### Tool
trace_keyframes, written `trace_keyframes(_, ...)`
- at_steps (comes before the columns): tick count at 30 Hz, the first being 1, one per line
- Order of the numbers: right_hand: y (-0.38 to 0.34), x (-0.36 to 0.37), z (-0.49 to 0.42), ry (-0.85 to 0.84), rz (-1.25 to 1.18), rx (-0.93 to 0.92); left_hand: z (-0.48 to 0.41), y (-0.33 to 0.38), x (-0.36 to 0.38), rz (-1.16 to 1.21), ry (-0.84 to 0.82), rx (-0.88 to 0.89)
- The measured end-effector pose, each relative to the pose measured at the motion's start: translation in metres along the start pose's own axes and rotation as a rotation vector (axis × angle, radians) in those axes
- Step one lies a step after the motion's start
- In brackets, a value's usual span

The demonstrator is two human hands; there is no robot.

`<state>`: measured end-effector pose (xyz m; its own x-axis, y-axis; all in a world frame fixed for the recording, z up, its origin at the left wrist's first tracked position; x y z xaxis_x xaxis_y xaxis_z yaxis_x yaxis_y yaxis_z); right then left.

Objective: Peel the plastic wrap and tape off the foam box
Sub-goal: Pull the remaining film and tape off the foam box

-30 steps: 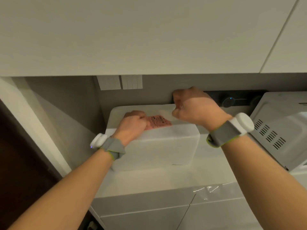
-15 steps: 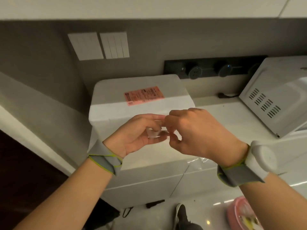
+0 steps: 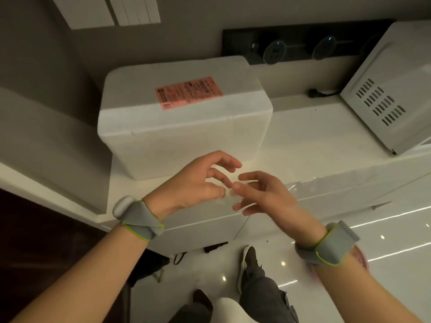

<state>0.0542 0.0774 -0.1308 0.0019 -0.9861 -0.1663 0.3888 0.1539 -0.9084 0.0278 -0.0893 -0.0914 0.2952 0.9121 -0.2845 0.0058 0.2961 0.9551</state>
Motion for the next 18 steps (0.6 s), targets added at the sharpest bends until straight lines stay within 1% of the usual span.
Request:
trace_keyframes(1,0.007,0.005,0.001,-0.013,-0.110,0.035,0.000,-0.002,0.003,-0.038,-0.013,0.001)
trace_keyframes(3,0.018,0.008,0.001,0.049,-0.205,0.026,0.000,-0.011,0.007,-0.115,0.000,-0.021)
trace_keyframes(5,0.028,0.007,0.002,0.150,-0.211,-0.005,-0.001,-0.024,0.007,-0.145,0.042,-0.101)
trace_keyframes(8,0.046,0.005,0.007,0.266,-0.247,0.010,-0.001,-0.046,0.004,-0.117,0.101,-0.254)
trace_keyframes(11,0.067,0.005,0.012,0.357,-0.296,0.047,0.000,-0.059,0.005,-0.074,0.130,-0.315)
trace_keyframes(14,0.088,0.008,0.013,0.409,-0.365,0.110,-0.002,-0.064,0.009,-0.061,0.177,-0.302)
trace_keyframes(18,0.103,0.014,0.014,0.420,-0.427,0.152,-0.010,-0.064,0.014,-0.088,0.290,-0.200)
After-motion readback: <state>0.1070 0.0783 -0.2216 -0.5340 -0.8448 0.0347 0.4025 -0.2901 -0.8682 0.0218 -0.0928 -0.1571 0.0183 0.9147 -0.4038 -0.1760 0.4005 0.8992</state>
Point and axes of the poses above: each hand's wrist, its own z-axis away from the middle knuckle, its own x-axis out of the palm, y = z × x, the point moved 5 cm from there along -z, towards the middle knuckle, and after that the axes turned 14 degrees about y, right-handed, at the moved point
